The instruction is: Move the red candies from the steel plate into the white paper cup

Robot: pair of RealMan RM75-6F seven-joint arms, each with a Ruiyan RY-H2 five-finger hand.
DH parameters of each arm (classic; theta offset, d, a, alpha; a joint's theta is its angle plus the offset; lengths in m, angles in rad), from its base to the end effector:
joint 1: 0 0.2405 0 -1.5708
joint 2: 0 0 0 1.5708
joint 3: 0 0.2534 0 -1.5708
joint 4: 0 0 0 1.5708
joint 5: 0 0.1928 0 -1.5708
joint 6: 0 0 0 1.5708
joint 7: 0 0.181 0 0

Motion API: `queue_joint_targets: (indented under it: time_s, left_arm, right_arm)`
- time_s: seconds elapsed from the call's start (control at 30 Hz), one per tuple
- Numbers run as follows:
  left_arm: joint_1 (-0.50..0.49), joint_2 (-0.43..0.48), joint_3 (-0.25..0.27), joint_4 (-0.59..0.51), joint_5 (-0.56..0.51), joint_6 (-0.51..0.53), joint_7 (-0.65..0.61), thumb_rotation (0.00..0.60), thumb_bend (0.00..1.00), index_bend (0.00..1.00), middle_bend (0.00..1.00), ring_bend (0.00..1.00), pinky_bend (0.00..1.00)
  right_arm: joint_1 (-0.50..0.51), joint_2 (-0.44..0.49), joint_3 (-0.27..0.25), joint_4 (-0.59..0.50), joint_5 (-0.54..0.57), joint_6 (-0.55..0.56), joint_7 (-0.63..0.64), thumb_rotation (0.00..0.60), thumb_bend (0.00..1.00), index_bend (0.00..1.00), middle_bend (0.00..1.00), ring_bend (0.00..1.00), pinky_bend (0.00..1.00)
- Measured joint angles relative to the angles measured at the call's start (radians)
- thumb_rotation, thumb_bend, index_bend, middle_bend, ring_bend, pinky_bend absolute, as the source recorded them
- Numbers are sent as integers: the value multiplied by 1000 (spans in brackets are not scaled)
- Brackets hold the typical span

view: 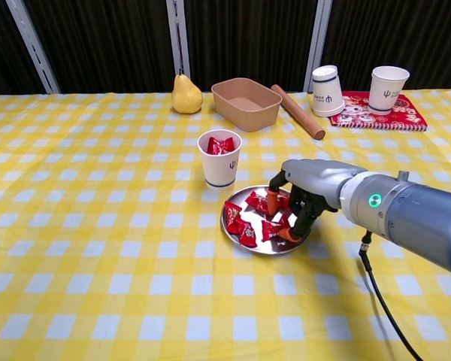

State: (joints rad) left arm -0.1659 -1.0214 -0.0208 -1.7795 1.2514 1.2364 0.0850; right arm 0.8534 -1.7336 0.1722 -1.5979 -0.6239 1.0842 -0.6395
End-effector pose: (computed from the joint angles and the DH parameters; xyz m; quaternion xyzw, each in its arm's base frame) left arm -0.3167 0.2230 0.1560 -0.5926 -0.4959 -0.2850 0.5672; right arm -0.1103 -0.3397 -0.0776 0.7184 -0.4837 0.2938 0.4044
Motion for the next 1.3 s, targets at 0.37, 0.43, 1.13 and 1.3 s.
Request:
queue_joint_targets:
  time_s: [0.37,0.43,1.13,1.3]
  left_arm:
    - [-1,-2,-1,1,-5,-1,3,600,47,0,0,0,0]
    - [-1,-1,-2,1,-6,-2,3,600,46,0,0,0,0]
    - [-1,-3,-3,2,-6,2,5,600,47,0,0,0,0]
    - [-2,-4,-3,1,-6,-1,7,600,47,0,0,0,0]
  right_arm:
    - [-3,-9,1,31,1,-19,7,600,413,512,866,911,833]
    - [-5,-12,2,39,5,-24,10,600,440,532,866,911,833]
    - [-13,28,45,-47,-27,2,27,600,543,574,865,911,833]
    - [-1,79,108,-110,-33,26,28,600,543,574,865,911,833]
